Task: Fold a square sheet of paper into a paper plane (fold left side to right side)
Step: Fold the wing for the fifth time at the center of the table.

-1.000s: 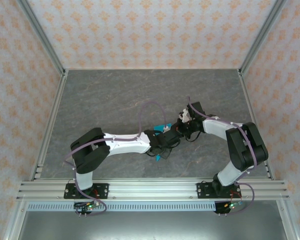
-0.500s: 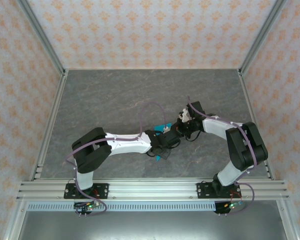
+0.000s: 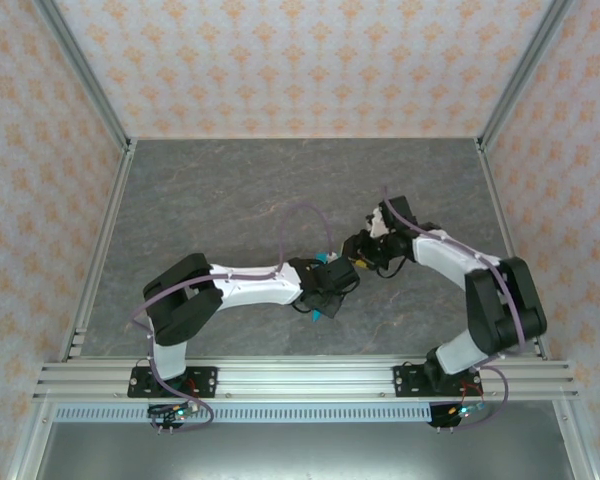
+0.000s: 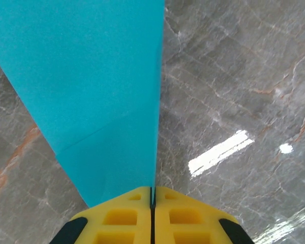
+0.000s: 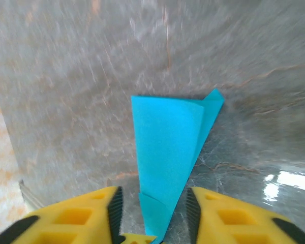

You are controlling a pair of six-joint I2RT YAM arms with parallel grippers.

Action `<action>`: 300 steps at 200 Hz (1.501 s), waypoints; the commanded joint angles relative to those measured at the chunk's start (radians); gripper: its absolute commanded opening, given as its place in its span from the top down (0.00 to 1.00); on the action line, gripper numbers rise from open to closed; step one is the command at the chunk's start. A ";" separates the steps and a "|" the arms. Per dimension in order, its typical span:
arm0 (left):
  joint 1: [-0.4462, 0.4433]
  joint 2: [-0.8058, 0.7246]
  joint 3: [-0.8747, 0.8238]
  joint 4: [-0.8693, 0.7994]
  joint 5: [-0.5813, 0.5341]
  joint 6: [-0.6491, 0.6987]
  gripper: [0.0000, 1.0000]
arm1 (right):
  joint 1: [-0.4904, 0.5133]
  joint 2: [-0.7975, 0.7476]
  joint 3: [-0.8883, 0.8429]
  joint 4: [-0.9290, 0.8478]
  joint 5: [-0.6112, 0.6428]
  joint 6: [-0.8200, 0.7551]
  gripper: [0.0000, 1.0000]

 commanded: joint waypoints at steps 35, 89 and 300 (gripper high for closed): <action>0.091 -0.062 -0.067 0.186 0.231 -0.054 0.94 | -0.048 -0.247 -0.071 -0.081 0.247 -0.046 0.40; 0.183 -0.086 -0.204 0.491 0.444 -0.235 0.94 | -0.039 -0.266 -0.240 0.145 0.116 0.049 0.44; 0.343 -0.038 -0.510 1.060 0.654 -0.490 0.99 | 0.129 0.053 -0.234 0.528 0.048 0.184 0.54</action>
